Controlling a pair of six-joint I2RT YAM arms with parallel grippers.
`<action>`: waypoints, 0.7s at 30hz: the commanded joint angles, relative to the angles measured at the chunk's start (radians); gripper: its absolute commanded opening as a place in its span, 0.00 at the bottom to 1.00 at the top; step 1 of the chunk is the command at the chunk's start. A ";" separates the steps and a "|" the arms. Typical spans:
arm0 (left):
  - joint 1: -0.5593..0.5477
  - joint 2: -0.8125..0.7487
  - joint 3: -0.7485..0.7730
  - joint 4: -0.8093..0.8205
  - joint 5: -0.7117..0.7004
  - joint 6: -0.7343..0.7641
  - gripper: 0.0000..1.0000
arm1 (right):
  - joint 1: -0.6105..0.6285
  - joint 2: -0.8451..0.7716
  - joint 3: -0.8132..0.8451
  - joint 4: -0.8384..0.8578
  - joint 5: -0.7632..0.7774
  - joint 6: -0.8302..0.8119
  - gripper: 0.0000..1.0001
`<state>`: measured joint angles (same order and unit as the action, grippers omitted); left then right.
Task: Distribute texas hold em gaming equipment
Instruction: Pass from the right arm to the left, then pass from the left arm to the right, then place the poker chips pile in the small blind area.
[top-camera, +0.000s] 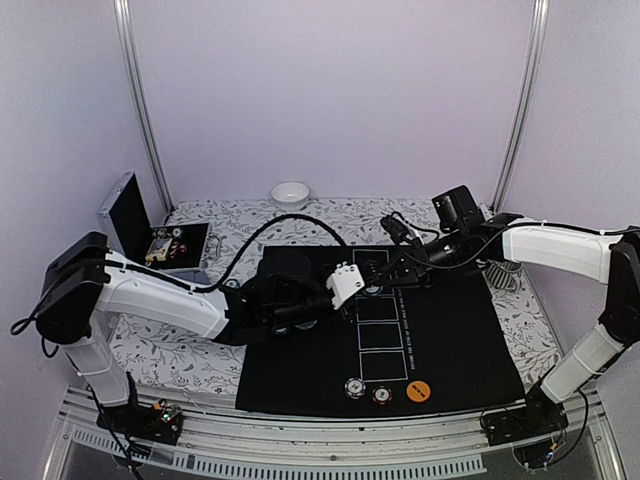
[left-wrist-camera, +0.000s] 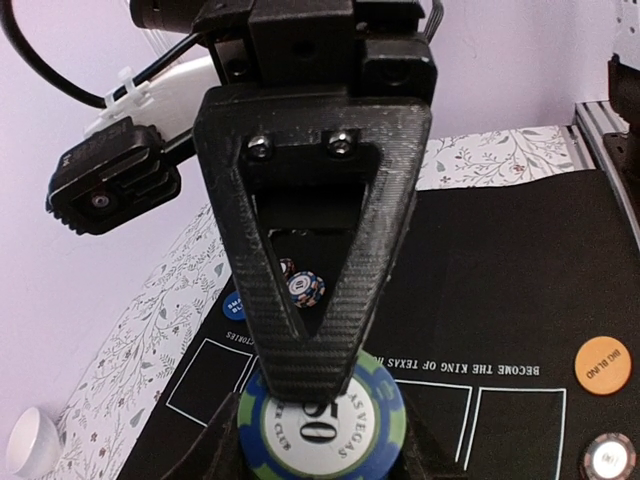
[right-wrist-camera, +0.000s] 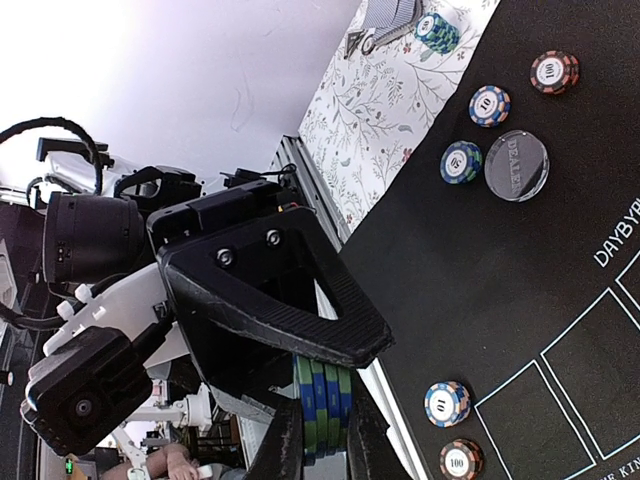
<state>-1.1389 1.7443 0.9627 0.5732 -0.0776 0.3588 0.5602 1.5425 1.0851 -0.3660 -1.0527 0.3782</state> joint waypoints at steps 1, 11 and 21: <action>-0.005 -0.052 0.007 0.034 0.021 -0.025 0.00 | -0.024 -0.014 -0.023 0.047 -0.035 -0.023 0.02; -0.005 -0.083 -0.045 0.000 -0.125 -0.040 0.98 | -0.235 -0.026 -0.081 0.088 -0.040 -0.011 0.02; 0.022 -0.197 -0.149 -0.130 -0.221 -0.147 0.98 | -0.639 0.085 -0.214 0.214 0.054 0.009 0.02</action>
<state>-1.1336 1.5929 0.8448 0.5156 -0.2443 0.2764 -0.0051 1.5608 0.8989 -0.2241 -1.0386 0.3847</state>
